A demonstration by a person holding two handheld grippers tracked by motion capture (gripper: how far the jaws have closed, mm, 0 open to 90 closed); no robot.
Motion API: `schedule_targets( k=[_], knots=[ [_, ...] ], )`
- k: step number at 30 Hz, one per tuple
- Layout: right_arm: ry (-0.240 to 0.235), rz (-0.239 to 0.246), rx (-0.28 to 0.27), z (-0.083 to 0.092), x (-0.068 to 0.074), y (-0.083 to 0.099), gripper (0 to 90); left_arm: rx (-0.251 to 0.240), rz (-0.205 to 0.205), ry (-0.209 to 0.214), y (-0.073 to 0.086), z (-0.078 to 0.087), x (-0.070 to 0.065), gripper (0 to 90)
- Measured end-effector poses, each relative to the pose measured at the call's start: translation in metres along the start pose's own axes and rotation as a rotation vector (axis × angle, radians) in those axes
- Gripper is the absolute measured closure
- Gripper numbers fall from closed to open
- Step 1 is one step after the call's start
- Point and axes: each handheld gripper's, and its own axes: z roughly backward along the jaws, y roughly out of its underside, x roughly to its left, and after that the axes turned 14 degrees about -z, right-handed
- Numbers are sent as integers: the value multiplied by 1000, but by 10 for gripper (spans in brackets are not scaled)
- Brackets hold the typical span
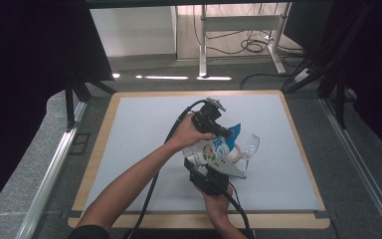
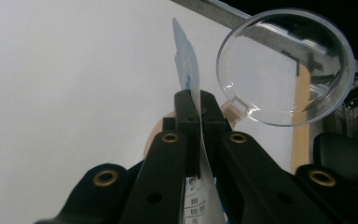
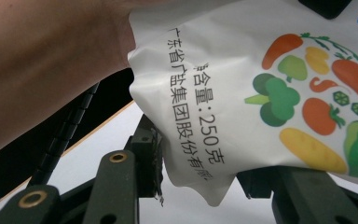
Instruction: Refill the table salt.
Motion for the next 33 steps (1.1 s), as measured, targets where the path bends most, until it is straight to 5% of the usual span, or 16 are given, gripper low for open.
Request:
schedule_targets(
  k=[33],
  knots=[
    [1,-8,-2,-1,1,1,575,11,-5,-7,1,0,0,900]
  ],
)
